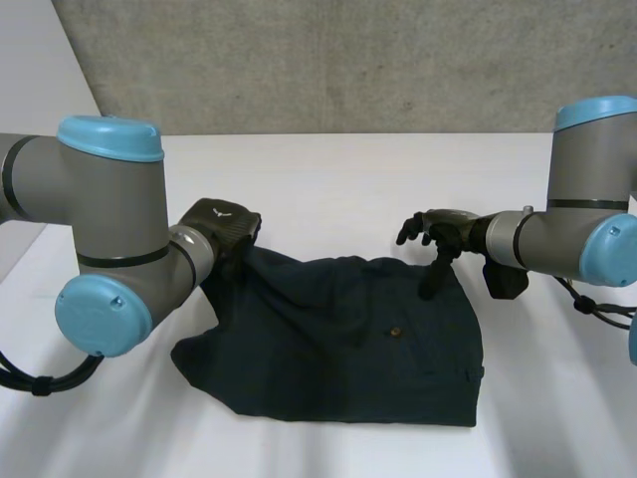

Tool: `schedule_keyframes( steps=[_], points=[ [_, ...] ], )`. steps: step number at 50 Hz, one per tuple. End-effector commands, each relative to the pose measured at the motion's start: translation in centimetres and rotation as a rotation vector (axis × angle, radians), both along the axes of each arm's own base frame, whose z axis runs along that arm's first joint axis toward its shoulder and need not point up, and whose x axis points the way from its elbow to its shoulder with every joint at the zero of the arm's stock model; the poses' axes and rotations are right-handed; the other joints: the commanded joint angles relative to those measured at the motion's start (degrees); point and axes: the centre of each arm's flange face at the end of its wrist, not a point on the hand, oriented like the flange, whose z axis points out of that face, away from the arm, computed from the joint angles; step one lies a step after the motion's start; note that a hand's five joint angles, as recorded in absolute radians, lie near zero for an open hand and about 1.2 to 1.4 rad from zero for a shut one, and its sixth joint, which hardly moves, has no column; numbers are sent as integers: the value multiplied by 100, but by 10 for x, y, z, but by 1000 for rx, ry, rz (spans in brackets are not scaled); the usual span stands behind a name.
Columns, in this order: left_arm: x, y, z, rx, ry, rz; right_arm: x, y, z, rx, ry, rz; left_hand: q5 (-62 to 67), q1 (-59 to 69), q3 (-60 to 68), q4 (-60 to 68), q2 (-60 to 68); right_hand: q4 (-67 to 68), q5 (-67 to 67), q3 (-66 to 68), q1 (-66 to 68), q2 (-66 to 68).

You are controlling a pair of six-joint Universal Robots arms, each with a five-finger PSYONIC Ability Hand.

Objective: Fold the shorts.

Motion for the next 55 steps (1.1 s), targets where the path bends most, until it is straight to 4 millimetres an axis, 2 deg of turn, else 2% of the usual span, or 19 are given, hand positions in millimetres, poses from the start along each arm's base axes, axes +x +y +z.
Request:
schedule_keyframes(
  steps=[1, 5, 11, 13, 16, 17, 19, 26, 31, 33, 36, 38, 43, 47, 48, 52, 55],
  points=[
    [-1, -3, 4, -19, 9, 1, 2, -3, -9, 14, -1, 5, 1232, 1644, 1204, 1128, 1140, 1764, 1850, 1764, 2081, 1846],
    [0, -12, 8, -53, 24, 12, 5, -5, 2, -17, -27, 29, 1232, 1644, 1204, 1128, 1140, 5881, 5967, 5881, 6198, 5963],
    [-5, -38, 12, -150, 46, 22, 10, -8, 17, -61, -71, 64, 1232, 1644, 1204, 1128, 1140, 5891, 5977, 5891, 6207, 5973],
    [-4, -51, 16, -193, 40, 33, 11, -9, 19, -68, -75, 68, 1232, 1644, 1204, 1128, 1140, 5891, 5977, 5891, 6207, 5973],
    [-2, -60, 24, -226, 46, 43, 11, -7, 18, -55, -74, 73, 1232, 1644, 1204, 1128, 1140, 5891, 5977, 5891, 6207, 5973],
    [-3, -60, 28, -236, 49, 41, 10, -6, 17, -49, -70, 74, 1232, 1644, 1204, 1128, 1140, 4715, 4800, 4714, 5031, 4796],
    [-4, -60, 28, -237, 48, 39, 10, -4, 15, -32, -64, 75, 1232, 1644, 1204, 1128, 1140, 1353, 1439, 1352, 1669, 1434],
    [-4, -54, 25, -217, 48, 34, 9, 2, 9, 15, -56, 79, 1232, 1644, 1204, 1128, 1140, 1338, 1424, 1338, 1655, 1420],
    [1, -44, 28, -204, 42, 31, 8, 5, 1, 45, -48, 77, 1232, 1644, 1204, 1128, 1140, 1238, 1324, 1238, 1555, 1320],
    [4, -38, 32, -203, 42, 29, 7, 6, -1, 52, -44, 74, 1232, 1644, 1204, 1128, 1140, 769, 855, 768, 1085, 850],
    [8, -27, 42, -209, 47, 28, 7, 5, 2, 41, -39, 65, 1232, 1644, 1204, 1128, 1140, -72, 14, -73, 244, 9],
    [9, -20, 47, -213, 50, 23, 7, 4, 6, 25, -44, 66, 1232, 1644, 1204, 1128, 1140, -108, -22, -108, 208, -27],
    [15, 3, 61, -224, 57, 6, 7, 5, 36, -53, -67, 71, 1232, 1644, 1204, 1128, 1140, -75, 11, -75, 242, 7],
    [19, 23, 71, -233, 62, -8, 4, 12, 59, -100, -75, 73, 1232, 1644, 1204, 1128, 1140, 110, 196, 110, 426, 192],
    [20, 32, 75, -240, 67, -19, 3, 17, 71, -122, -81, 76, 1232, 1644, 1204, 1128, 1140, 160, 246, 160, 477, 242],
    [22, 55, 83, -253, 76, -48, 0, 29, 89, -177, -87, 89, 1232, 1644, 1204, 1128, 1140, 161, 247, 161, 477, 242],
    [25, 69, 92, -275, 90, -58, -1, 35, 94, -220, -85, 105, 1232, 1644, 1204, 1128, 1140, 144, 230, 144, 460, 226]
  ],
)
